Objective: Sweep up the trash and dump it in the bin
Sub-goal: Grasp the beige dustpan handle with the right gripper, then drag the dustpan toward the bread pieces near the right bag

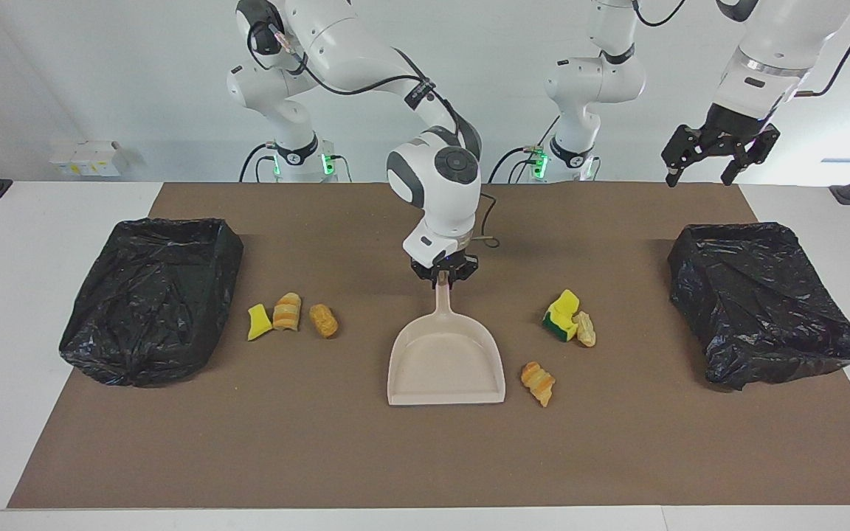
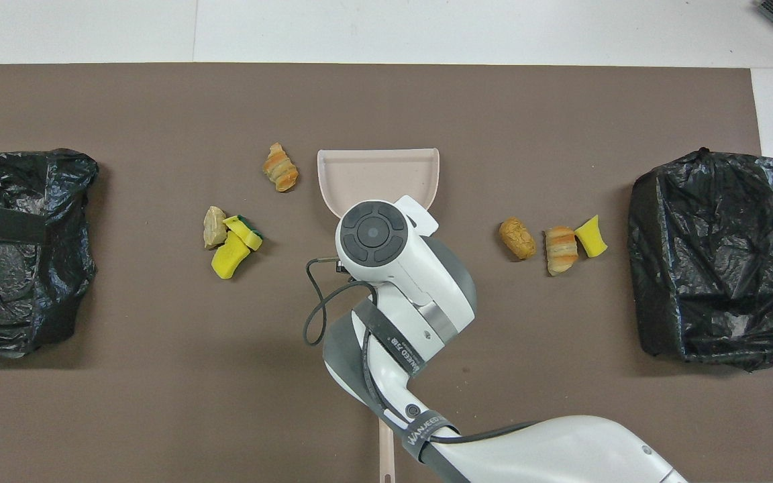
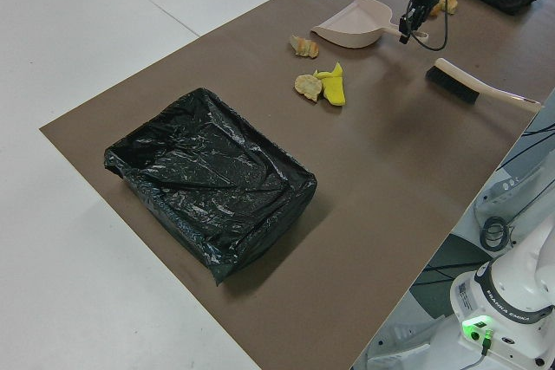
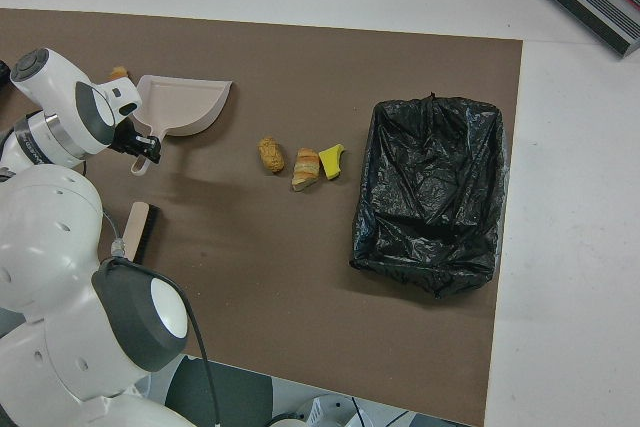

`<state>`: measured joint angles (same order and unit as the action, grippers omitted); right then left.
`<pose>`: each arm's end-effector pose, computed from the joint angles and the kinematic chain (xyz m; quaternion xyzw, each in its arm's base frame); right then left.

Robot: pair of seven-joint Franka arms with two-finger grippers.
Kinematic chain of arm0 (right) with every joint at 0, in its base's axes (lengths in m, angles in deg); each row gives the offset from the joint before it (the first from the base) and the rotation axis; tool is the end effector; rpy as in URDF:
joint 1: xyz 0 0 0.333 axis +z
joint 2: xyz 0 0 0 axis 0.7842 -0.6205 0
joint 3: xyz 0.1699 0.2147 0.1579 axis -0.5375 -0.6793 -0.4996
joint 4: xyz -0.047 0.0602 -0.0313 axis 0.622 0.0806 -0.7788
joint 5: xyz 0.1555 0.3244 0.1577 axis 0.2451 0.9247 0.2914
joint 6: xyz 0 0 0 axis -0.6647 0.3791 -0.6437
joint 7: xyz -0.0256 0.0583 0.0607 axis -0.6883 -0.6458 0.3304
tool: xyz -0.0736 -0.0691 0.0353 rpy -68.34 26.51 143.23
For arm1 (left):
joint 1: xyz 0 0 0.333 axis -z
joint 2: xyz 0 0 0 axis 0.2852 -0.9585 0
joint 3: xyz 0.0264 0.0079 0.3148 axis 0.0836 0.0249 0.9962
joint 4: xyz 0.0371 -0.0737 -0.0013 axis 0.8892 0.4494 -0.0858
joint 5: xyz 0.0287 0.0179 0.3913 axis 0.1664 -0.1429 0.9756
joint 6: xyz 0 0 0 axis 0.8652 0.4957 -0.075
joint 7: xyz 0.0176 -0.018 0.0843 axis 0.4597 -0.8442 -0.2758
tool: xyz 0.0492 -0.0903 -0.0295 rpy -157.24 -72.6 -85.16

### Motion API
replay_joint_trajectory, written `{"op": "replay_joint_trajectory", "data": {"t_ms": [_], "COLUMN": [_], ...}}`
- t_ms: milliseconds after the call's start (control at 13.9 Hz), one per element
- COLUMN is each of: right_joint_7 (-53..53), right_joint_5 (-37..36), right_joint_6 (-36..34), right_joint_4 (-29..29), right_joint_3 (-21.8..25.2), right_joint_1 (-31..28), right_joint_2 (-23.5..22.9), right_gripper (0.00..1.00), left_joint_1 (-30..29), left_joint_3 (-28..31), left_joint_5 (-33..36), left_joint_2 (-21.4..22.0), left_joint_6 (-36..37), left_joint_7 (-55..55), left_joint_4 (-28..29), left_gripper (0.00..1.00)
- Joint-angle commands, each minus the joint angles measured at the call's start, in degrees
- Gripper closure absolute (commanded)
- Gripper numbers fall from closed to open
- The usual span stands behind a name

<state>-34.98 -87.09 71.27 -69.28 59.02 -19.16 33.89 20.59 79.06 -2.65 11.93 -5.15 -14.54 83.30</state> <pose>0.5389 0.4008 0.3484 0.9998 -0.0112 -0.0016 0.0144 0.5165 -0.0427 0.6571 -0.9993 0.0139 -0.0338 0.0020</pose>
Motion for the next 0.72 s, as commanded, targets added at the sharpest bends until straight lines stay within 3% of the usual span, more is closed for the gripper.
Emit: {"op": "replay_joint_trajectory", "data": {"t_ms": [0,287,646], "right_joint_7": [0.54,-2.52,-22.35], "right_joint_5": [-0.42,-0.15,2.92], "right_joint_6": [-0.4,-3.2,-9.09], "right_joint_4": [-1.15,-1.06,-1.06], "right_joint_3": [-0.44,-0.35,-0.35], "right_joint_1": [-0.32,-1.89,-9.44], "right_joint_2": [1.53,4.94,10.92], "right_gripper": [1.0,1.0,1.0], "left_joint_1": [-0.5,-0.5,-0.5], "left_joint_3": [-0.32,-0.32,-0.32], "left_joint_5": [-0.31,-0.31,-0.31], "left_joint_2": [0.2,0.2,0.2], "left_joint_6": [-0.02,-0.02,-0.02], "left_joint_7": [0.43,0.43,0.43], "left_joint_4": [0.03,0.03,0.03], "left_gripper": [0.0,0.0,0.0]}}
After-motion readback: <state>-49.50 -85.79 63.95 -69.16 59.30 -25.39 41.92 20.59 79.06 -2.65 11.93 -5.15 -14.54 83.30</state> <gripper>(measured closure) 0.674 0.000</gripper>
